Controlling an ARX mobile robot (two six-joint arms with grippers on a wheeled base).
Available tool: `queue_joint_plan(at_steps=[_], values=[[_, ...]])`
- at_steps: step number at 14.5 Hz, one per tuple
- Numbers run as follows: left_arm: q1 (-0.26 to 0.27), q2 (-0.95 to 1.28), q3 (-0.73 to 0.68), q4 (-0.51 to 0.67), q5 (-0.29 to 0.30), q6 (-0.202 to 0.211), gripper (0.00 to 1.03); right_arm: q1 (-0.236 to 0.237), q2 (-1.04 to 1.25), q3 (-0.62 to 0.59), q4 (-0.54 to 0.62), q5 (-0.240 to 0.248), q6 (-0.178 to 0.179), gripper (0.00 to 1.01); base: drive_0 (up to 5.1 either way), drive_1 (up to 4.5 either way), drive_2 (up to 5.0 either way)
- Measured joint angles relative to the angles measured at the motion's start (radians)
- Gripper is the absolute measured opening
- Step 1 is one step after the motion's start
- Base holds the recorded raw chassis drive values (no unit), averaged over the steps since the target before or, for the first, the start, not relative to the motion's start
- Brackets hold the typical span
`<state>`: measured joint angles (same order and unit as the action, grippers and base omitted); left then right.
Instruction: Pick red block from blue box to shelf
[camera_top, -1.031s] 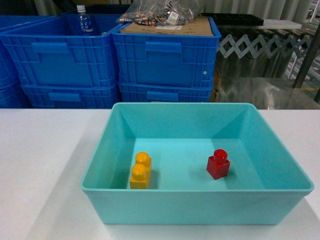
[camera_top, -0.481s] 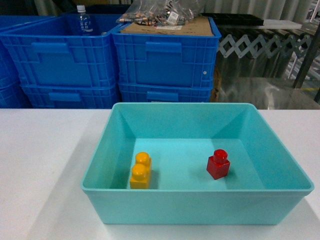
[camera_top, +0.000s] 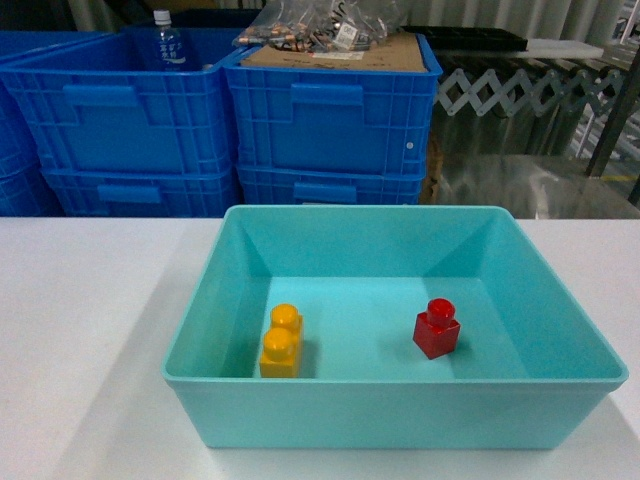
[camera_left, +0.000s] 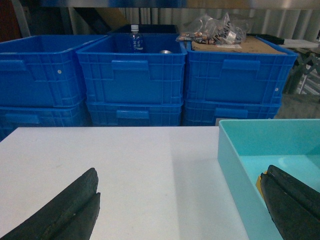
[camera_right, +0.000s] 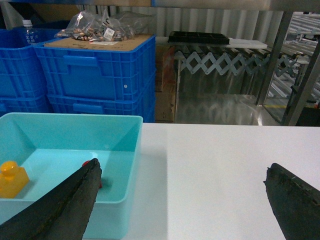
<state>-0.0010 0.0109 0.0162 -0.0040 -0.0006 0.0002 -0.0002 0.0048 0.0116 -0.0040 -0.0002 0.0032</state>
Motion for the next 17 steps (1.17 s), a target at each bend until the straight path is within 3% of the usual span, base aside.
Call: queue_joint_plan(at_steps=[10, 11, 12, 14, 15, 16, 17], values=[[0.000, 0.000, 0.000, 0.000, 0.000, 0.000, 0.98, 0.001, 0.002, 0.000, -0.008, 0.006, -0.003, 0.98, 0.0, 0.00, 0.0], [0.000, 0.000, 0.000, 0.000, 0.000, 0.000, 0.98, 0.004, 0.004, 0.003, -0.021, 0.014, -0.007, 0.98, 0.0, 0.00, 0.0], [0.000, 0.000, 0.000, 0.000, 0.000, 0.000, 0.98, 0.023, 0.026, 0.021, -0.080, 0.060, -0.021, 0.98, 0.0, 0.00, 0.0], [0.000, 0.000, 0.000, 0.000, -0.001, 0.000, 0.98, 0.047, 0.101, 0.031, -0.066, 0.108, -0.043, 0.98, 0.0, 0.00, 0.0], [0.000, 0.000, 0.000, 0.000, 0.001, 0.000, 0.98, 0.047, 0.204, 0.047, -0.021, 0.114, -0.061, 0.98, 0.0, 0.00, 0.0], [0.000, 0.000, 0.000, -0.001, 0.001, 0.000, 0.98, 0.046, 0.390, 0.078, 0.136, 0.090, -0.087, 0.98, 0.0, 0.00, 0.0], [0.000, 0.000, 0.000, 0.000, 0.000, 0.000, 0.98, 0.047, 0.774, 0.230, 0.325, 0.043, -0.090, 0.98, 0.0, 0.00, 0.0]])
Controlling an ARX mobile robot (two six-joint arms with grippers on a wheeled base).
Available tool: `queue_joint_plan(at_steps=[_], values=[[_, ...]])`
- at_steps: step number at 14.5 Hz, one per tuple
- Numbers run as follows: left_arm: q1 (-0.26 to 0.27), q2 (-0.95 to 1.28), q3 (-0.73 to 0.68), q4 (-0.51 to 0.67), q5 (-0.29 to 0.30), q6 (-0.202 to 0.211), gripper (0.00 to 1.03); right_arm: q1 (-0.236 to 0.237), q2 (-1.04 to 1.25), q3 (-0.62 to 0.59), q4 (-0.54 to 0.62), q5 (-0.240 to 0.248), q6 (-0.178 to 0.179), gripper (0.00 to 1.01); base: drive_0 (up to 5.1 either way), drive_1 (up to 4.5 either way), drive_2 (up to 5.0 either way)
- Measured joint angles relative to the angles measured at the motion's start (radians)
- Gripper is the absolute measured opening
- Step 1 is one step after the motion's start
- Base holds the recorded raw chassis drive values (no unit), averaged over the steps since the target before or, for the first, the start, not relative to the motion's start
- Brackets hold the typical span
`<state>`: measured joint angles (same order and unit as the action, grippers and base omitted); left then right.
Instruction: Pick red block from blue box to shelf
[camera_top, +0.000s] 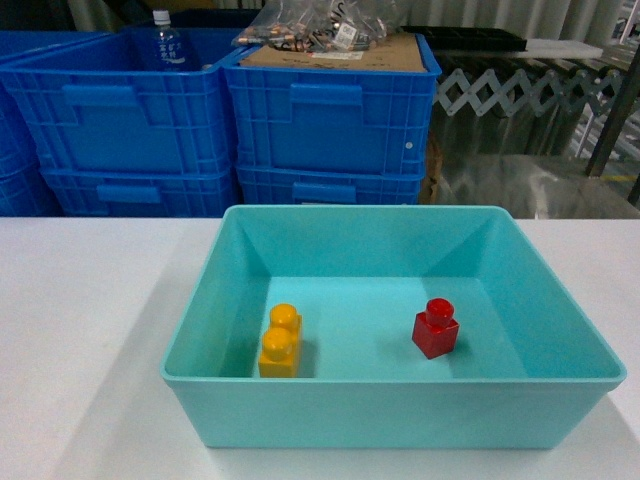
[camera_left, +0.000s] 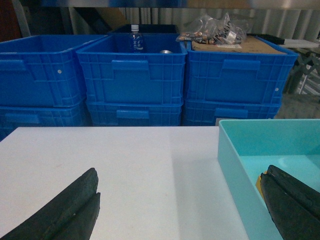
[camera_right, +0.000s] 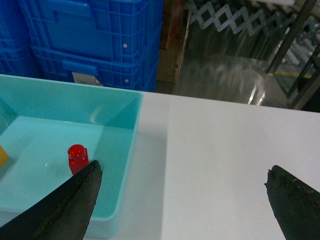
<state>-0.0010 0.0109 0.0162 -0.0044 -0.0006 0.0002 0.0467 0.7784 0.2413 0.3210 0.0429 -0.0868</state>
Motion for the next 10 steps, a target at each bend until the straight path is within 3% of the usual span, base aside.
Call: queue_joint_plan(at_steps=[1, 2, 3, 6, 8, 10], values=[[0.000, 0.000, 0.000, 0.000, 0.000, 0.000, 0.98, 0.064, 0.463, 0.253, 0.061, -0.013, -0.003, 0.98, 0.0, 0.00, 0.0], [0.000, 0.000, 0.000, 0.000, 0.000, 0.000, 0.98, 0.199, 0.808, 0.557, -0.027, -0.056, 0.012, 0.98, 0.0, 0.00, 0.0], [0.000, 0.000, 0.000, 0.000, 0.000, 0.000, 0.98, 0.270, 0.946, 0.653, -0.066, -0.070, 0.019, 0.98, 0.0, 0.00, 0.0], [0.000, 0.000, 0.000, 0.000, 0.000, 0.000, 0.98, 0.333, 1.070, 0.746, -0.178, -0.045, 0.016, 0.98, 0.0, 0.00, 0.0], [0.000, 0.000, 0.000, 0.000, 0.000, 0.000, 0.98, 0.345, 1.137, 0.820, -0.243, 0.005, 0.018, 0.98, 0.0, 0.00, 0.0], [0.000, 0.000, 0.000, 0.000, 0.000, 0.000, 0.98, 0.345, 1.197, 0.882, -0.309, 0.024, 0.045, 0.98, 0.0, 0.00, 0.0]])
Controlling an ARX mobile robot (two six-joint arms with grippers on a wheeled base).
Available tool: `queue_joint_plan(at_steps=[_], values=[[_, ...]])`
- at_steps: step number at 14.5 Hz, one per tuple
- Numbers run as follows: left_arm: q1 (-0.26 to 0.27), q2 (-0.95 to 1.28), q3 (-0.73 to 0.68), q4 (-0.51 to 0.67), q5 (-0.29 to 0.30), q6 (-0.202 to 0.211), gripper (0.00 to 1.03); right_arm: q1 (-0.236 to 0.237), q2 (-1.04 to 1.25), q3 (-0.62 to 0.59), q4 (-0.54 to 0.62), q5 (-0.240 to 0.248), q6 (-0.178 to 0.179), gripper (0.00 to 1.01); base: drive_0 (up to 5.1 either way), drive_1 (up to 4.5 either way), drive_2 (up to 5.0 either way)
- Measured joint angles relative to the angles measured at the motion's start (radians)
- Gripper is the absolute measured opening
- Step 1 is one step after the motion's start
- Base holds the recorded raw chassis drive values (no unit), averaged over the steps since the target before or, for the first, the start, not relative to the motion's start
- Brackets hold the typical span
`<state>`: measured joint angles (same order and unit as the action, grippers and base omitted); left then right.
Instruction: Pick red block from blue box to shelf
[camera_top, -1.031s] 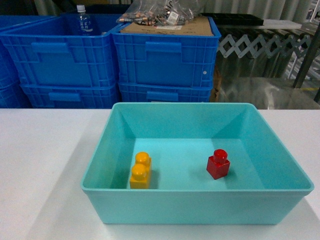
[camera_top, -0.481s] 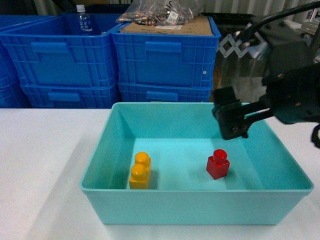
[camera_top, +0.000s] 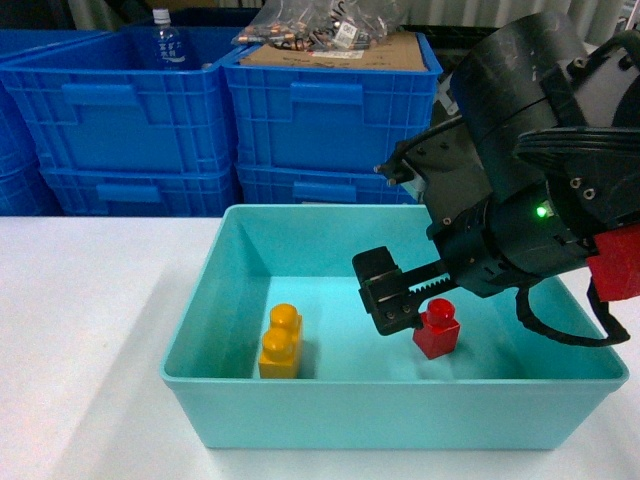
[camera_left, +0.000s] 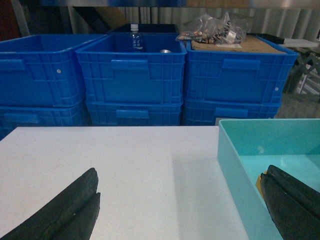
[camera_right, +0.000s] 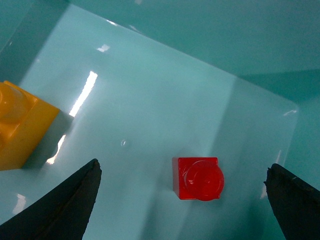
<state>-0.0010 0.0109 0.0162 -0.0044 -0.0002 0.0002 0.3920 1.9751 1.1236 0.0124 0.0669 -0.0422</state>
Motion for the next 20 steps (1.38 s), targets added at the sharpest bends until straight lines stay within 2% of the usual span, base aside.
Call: queue_joint_plan(at_steps=[4, 10, 11, 12, 14, 15, 18, 20], values=[[0.000, 0.000, 0.000, 0.000, 0.000, 0.000, 0.98, 0.001, 0.088, 0.064, -0.027, 0.024, 0.041, 0.98, 0.0, 0.00, 0.0], [0.000, 0.000, 0.000, 0.000, 0.000, 0.000, 0.98, 0.001, 0.175, 0.107, -0.043, 0.067, 0.055, 0.98, 0.0, 0.00, 0.0], [0.000, 0.000, 0.000, 0.000, 0.000, 0.000, 0.98, 0.001, 0.193, 0.111, -0.045, 0.077, 0.058, 0.88, 0.0, 0.00, 0.0], [0.000, 0.000, 0.000, 0.000, 0.000, 0.000, 0.98, 0.002, 0.202, 0.119, -0.032, 0.084, 0.063, 0.54, 0.0, 0.00, 0.0], [0.000, 0.000, 0.000, 0.000, 0.000, 0.000, 0.98, 0.002, 0.201, 0.117, -0.019, 0.084, 0.076, 0.34, 0.0, 0.00, 0.0], [0.000, 0.000, 0.000, 0.000, 0.000, 0.000, 0.98, 0.001, 0.191, 0.105, -0.004, 0.086, 0.077, 0.29, 0.0, 0.00, 0.0], [0.000, 0.000, 0.000, 0.000, 0.000, 0.000, 0.98, -0.003, 0.043, -0.025, 0.113, 0.090, 0.091, 0.28, 0.0, 0.00, 0.0], [0.000, 0.000, 0.000, 0.000, 0.000, 0.000, 0.98, -0.027, -0.134, -0.122, 0.173, 0.074, 0.110, 0.28, 0.0, 0.00, 0.0]])
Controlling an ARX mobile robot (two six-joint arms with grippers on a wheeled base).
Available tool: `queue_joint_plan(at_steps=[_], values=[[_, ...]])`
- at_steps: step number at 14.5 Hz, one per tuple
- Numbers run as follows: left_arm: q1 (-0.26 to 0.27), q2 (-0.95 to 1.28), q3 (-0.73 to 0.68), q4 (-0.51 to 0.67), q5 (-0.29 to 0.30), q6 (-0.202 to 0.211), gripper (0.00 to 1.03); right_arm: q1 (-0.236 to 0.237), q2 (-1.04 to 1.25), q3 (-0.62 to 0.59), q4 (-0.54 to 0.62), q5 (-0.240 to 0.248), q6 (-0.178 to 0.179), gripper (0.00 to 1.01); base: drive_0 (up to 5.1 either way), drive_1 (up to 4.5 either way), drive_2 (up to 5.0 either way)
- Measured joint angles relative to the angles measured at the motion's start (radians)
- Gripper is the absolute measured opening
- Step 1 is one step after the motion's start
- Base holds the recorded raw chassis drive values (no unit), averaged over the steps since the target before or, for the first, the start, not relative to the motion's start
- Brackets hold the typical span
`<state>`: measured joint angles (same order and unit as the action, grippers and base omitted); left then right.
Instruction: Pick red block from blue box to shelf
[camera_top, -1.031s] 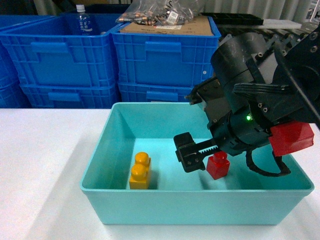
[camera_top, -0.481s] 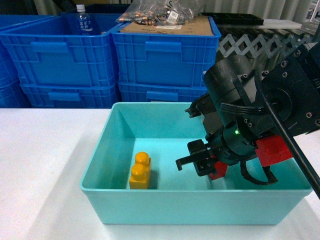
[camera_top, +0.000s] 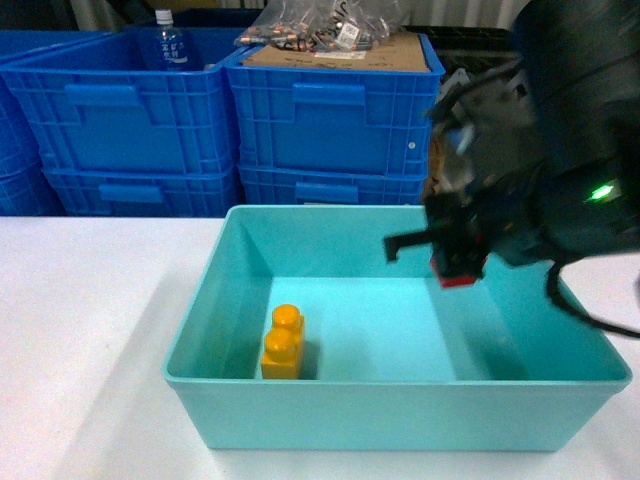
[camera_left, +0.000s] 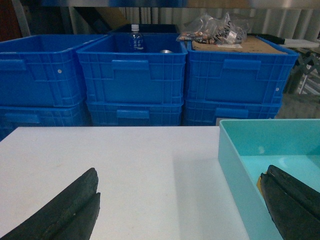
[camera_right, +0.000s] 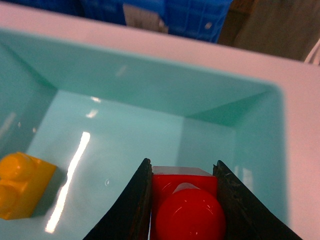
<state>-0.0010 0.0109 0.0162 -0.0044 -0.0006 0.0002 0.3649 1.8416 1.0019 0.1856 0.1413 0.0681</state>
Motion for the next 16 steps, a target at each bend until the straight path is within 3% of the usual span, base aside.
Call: queue_joint_plan(at_steps=[1, 2, 4, 6, 7, 9, 10, 12, 16], values=[[0.000, 0.000, 0.000, 0.000, 0.000, 0.000, 0.98, -0.042, -0.225, -0.143, 0.060, 0.013, 0.014, 0.28, 0.0, 0.00, 0.0], [0.000, 0.000, 0.000, 0.000, 0.000, 0.000, 0.98, -0.106, -0.579, -0.420, 0.132, 0.089, -0.020, 0.28, 0.0, 0.00, 0.0], [0.000, 0.000, 0.000, 0.000, 0.000, 0.000, 0.98, -0.116, -0.761, -0.534, 0.090, 0.120, -0.044, 0.28, 0.0, 0.00, 0.0], [0.000, 0.000, 0.000, 0.000, 0.000, 0.000, 0.98, -0.058, -0.990, -0.679, 0.005, 0.201, -0.071, 0.28, 0.0, 0.00, 0.0], [0.000, 0.000, 0.000, 0.000, 0.000, 0.000, 0.98, 0.018, -1.124, -0.767, 0.005, 0.284, -0.108, 0.28, 0.0, 0.00, 0.0], [0.000, 0.000, 0.000, 0.001, 0.000, 0.000, 0.98, 0.040, -1.195, -0.782, 0.015, 0.314, -0.129, 0.28, 0.0, 0.00, 0.0], [0.000, 0.000, 0.000, 0.001, 0.000, 0.000, 0.98, 0.034, -1.195, -0.779, 0.035, 0.318, -0.132, 0.28, 0.0, 0.00, 0.0], [0.000, 0.000, 0.000, 0.000, -0.001, 0.000, 0.98, -0.038, -1.231, -0.880, 0.271, 0.192, -0.093, 0.28, 0.0, 0.00, 0.0], [0.000, 0.000, 0.000, 0.000, 0.000, 0.000, 0.98, -0.154, -1.368, -0.928, 0.215, 0.076, -0.076, 0.28, 0.0, 0.00, 0.0]])
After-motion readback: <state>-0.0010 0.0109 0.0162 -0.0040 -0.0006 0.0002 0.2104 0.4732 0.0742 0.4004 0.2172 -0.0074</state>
